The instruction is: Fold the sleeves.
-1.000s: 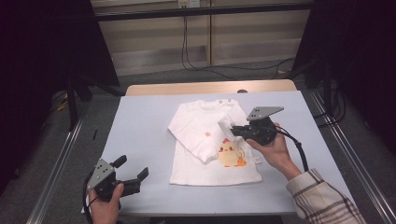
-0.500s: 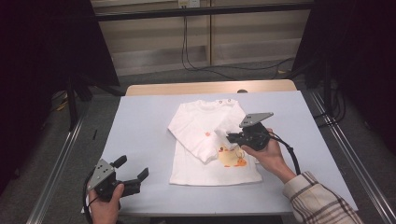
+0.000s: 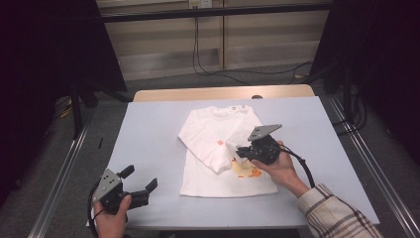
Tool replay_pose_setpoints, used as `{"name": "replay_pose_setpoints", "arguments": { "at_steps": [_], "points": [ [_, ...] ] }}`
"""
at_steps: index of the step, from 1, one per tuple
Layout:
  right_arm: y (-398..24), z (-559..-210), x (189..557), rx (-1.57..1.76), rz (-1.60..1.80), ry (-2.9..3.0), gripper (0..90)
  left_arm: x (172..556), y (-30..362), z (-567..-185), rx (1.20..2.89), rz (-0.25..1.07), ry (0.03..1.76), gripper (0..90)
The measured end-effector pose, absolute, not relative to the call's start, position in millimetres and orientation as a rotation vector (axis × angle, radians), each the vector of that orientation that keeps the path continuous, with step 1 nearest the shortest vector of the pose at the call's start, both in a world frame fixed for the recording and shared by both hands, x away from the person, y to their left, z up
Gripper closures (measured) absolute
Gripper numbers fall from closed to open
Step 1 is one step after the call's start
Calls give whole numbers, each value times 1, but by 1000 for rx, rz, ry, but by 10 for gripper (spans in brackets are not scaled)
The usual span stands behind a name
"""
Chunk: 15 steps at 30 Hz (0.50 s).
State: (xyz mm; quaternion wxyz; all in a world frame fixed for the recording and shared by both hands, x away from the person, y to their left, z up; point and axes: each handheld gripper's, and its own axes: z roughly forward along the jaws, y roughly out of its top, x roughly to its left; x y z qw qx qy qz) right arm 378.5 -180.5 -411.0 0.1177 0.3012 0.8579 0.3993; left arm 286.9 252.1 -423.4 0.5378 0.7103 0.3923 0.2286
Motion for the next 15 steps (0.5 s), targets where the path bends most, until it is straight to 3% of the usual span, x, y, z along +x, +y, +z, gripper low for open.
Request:
{"name": "replay_pose_setpoints", "arguments": {
  "at_steps": [15],
  "points": [
    [-166,-430,377,898,1187,2549,802,288,250,-423,1704,546,922,40]
  ]
}}
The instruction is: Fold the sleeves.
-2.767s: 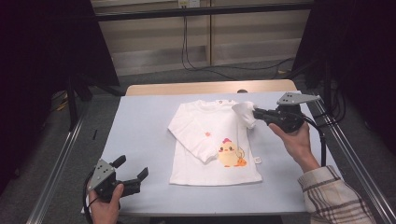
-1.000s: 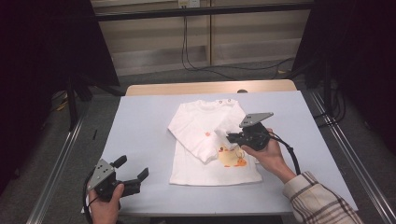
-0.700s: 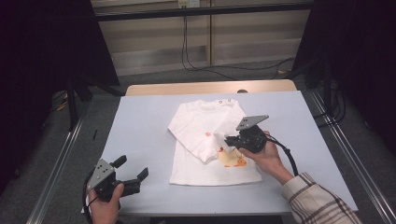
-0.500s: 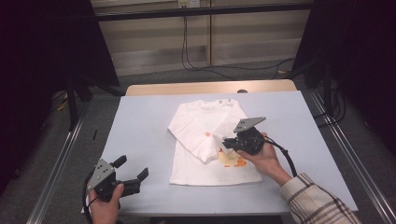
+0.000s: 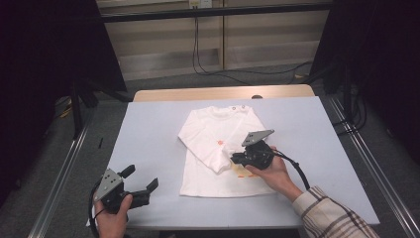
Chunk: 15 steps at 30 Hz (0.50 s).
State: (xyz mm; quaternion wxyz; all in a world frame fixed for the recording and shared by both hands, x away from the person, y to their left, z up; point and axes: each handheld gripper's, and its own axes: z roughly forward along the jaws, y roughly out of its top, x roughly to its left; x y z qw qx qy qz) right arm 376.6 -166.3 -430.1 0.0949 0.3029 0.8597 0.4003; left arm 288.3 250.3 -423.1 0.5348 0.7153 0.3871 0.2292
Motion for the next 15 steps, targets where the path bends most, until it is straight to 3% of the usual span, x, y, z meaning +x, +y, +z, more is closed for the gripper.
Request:
{"name": "replay_pose_setpoints", "arguments": {
  "at_steps": [15],
  "points": [
    [-162,-443,374,954,1227,2559,749,288,251,-424,1707,549,925,40]
  ]
}}
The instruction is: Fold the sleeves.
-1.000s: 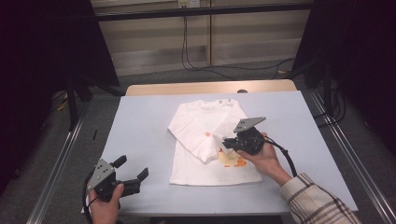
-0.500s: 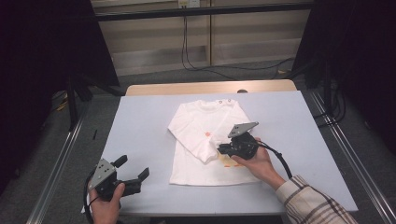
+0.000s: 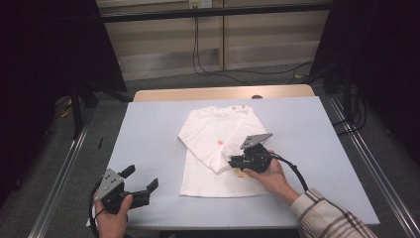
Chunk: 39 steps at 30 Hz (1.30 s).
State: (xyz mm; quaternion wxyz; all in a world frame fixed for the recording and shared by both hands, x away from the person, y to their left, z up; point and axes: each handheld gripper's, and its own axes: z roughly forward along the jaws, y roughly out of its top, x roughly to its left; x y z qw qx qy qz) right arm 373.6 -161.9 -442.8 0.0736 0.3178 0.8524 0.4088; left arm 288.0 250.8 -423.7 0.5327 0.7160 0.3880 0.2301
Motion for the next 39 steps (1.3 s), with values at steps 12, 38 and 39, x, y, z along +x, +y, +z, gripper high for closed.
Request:
{"name": "replay_pose_setpoints", "arguments": {
  "at_steps": [12,38,39],
  "points": [
    [-164,-442,371,975,1264,2513,528,289,251,-423,1700,549,928,40],
    [-188,-426,363,1033,1353,2272,95,289,251,-423,1683,548,936,40],
    [-190,-425,362,1043,1377,2254,95,289,251,-423,1685,548,937,40]
  ]
}}
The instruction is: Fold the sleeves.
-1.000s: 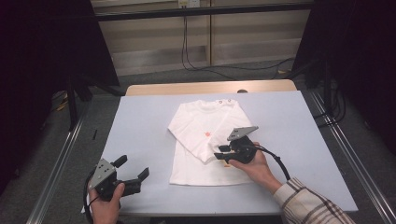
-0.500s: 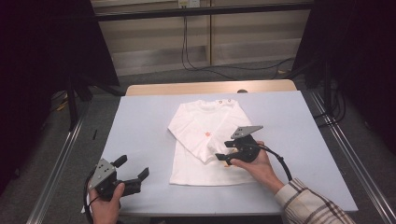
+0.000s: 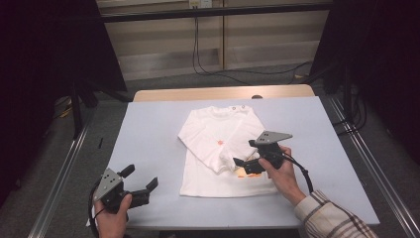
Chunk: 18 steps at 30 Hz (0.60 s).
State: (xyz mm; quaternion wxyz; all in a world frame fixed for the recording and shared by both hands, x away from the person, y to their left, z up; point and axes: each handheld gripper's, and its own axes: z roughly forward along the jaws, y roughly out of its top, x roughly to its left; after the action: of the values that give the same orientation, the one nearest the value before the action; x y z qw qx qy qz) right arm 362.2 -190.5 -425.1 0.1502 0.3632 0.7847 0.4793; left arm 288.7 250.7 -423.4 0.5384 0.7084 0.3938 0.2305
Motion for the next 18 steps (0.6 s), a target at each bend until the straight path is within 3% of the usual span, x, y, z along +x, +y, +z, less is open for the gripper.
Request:
{"name": "replay_pose_setpoints", "arguments": {
  "at_steps": [18],
  "points": [
    [-230,-417,342,1161,1457,1953,81,289,252,-423,1683,561,932,40]
  ]
}}
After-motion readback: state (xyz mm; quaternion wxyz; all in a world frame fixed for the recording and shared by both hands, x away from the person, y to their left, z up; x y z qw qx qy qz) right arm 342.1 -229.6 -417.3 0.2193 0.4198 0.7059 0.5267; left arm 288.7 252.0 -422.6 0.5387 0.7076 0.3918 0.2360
